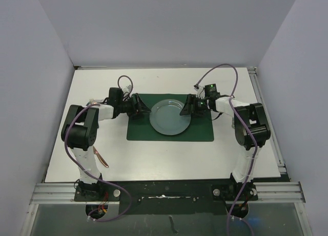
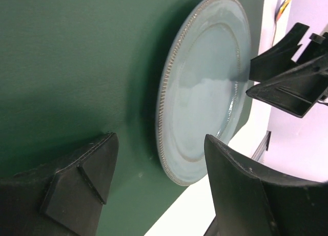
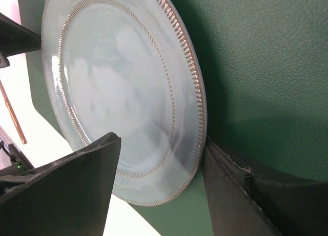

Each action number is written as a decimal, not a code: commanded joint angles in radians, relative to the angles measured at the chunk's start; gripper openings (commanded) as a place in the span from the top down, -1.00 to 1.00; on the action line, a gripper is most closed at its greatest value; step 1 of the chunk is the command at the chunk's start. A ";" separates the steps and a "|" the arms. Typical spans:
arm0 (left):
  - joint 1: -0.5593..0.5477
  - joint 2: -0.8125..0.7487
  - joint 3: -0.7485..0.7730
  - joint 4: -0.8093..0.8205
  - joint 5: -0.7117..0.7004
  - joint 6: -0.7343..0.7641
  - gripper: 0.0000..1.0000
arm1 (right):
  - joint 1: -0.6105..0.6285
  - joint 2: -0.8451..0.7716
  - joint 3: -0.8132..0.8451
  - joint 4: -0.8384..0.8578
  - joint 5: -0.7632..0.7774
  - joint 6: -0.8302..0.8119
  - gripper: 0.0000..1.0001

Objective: Set the dinner table for one person
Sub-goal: Adjust the plate on the napkin.

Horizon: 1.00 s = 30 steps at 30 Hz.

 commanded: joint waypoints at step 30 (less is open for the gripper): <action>0.003 0.061 0.003 -0.018 -0.102 0.018 -0.35 | -0.047 -0.007 0.041 -0.127 0.218 -0.053 -0.46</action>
